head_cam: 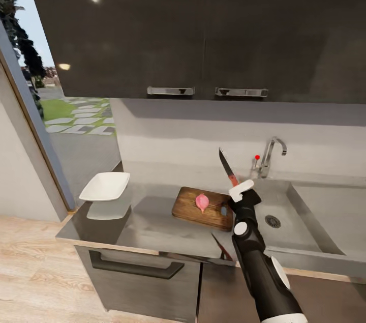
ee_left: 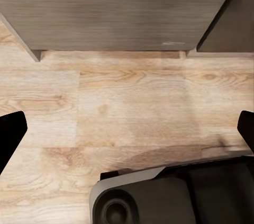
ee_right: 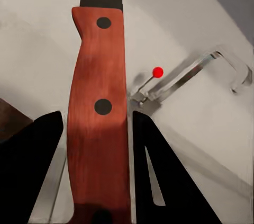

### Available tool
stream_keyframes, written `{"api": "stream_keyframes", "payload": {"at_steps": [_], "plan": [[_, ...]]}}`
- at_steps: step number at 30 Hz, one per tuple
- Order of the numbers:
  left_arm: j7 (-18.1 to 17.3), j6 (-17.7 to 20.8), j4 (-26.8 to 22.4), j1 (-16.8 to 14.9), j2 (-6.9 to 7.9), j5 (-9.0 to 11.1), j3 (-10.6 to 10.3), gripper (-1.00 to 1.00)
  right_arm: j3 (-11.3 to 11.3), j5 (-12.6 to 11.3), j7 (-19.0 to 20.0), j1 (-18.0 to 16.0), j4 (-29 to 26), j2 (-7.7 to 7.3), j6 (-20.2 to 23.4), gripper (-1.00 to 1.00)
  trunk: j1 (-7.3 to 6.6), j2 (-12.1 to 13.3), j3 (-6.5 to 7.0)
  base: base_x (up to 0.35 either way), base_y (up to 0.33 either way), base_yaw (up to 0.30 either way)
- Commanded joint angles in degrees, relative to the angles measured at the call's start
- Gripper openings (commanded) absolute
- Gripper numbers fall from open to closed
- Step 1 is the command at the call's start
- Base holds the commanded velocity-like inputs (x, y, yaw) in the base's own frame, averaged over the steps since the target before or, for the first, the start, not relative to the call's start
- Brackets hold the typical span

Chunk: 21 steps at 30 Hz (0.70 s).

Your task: In the kitchen, take the Vidalia onion out of the sink, dice it on the chopping board with the paring knife, put the diced onion into the bowl on the countertop, then place both the paring knife and the chopping board into the sink.

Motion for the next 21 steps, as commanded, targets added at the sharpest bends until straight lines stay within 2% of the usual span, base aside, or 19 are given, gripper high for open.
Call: {"api": "stream_keyframes", "payload": {"at_steps": [1,9,12,14,15,16,21], "plan": [[0.07,-0.08,-0.08,-0.01,0.08,0.6,-0.38,1.0,0.12,0.68,-0.21,-0.05,0.2,0.0,0.41,-1.0,0.04,-0.13,-0.12,0.0,0.0,0.0],[0.07,-0.09,-0.12,-0.01,0.08,0.6,-0.35,1.0,0.19,1.63,-0.57,-0.05,1.16,0.0,0.47,-1.0,0.04,-0.13,-0.12,0.0,0.0,0.0],[0.07,-0.08,-0.12,-0.01,0.08,0.6,-0.36,1.0,0.31,1.74,-0.61,-0.05,3.1,0.0,0.46,-1.0,0.04,-0.13,-0.12,0.0,0.0,0.0],[0.07,-0.08,-0.12,-0.01,0.08,0.6,-0.37,1.0,1.57,1.76,-0.64,-0.05,4.43,0.0,0.44,-1.0,0.04,-0.13,-0.12,0.0,0.0,0.0],[0.07,-0.08,-0.12,-0.01,0.08,0.6,-0.36,1.0,2.88,1.75,-0.67,-0.05,4.95,0.0,0.44,-1.0,0.04,-0.13,-0.12,0.0,0.0,0.0],[0.07,-0.09,-0.12,-0.01,0.08,0.6,-0.35,1.0,5.34,1.72,-1.21,-0.05,6.02,0.0,0.47,-1.0,0.04,-0.13,-0.12,0.0,0.0,0.0],[0.07,-0.09,-0.12,-0.01,0.08,0.6,-0.37,1.0,7.19,1.63,-5.33,-0.05,8.58,0.0,0.49,-1.0,0.04,-0.13,-0.12,0.0,0.0,0.0]]}}
